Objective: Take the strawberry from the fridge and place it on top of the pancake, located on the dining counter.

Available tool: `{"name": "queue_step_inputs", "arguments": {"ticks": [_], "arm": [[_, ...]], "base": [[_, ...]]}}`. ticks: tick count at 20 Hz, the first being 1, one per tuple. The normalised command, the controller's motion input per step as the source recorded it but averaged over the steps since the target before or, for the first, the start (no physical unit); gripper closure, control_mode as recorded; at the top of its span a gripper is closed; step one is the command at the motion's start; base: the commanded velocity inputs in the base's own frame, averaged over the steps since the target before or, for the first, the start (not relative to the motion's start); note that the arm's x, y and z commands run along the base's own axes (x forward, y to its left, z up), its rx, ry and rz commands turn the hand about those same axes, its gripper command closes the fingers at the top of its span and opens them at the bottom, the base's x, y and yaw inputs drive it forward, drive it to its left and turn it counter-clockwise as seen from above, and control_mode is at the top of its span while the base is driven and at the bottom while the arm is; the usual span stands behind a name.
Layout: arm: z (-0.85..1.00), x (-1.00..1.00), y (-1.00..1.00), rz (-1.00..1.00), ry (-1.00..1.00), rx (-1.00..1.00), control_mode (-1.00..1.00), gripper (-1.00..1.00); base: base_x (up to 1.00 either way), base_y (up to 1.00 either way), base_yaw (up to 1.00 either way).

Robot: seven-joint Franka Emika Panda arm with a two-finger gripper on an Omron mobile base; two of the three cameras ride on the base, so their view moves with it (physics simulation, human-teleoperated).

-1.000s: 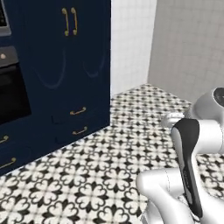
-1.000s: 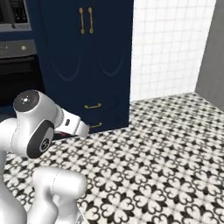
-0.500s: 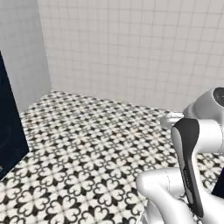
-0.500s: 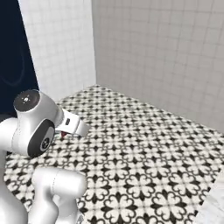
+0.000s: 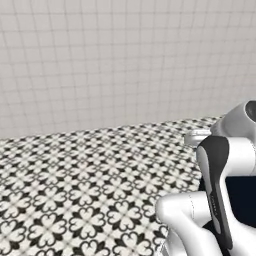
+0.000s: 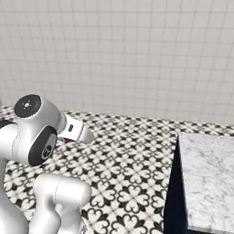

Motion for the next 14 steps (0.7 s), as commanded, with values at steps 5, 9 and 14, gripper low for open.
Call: {"name": "queue_step_inputs", "arguments": {"ticks": [5, 9, 14], "arm": [[0.00, 0.00, 0.00, 0.00, 0.00, 0.00, 1.00, 1.00], [0.00, 0.00, 0.00, 0.00, 0.00, 0.00, 1.00, 1.00], [0.00, 0.00, 0.00, 0.00, 0.00, 0.00, 1.00, 1.00]], "base": [[0.88, 0.80, -0.70], [0.99, 0.97, -0.62], [1.00, 0.88, -0.65]]}}
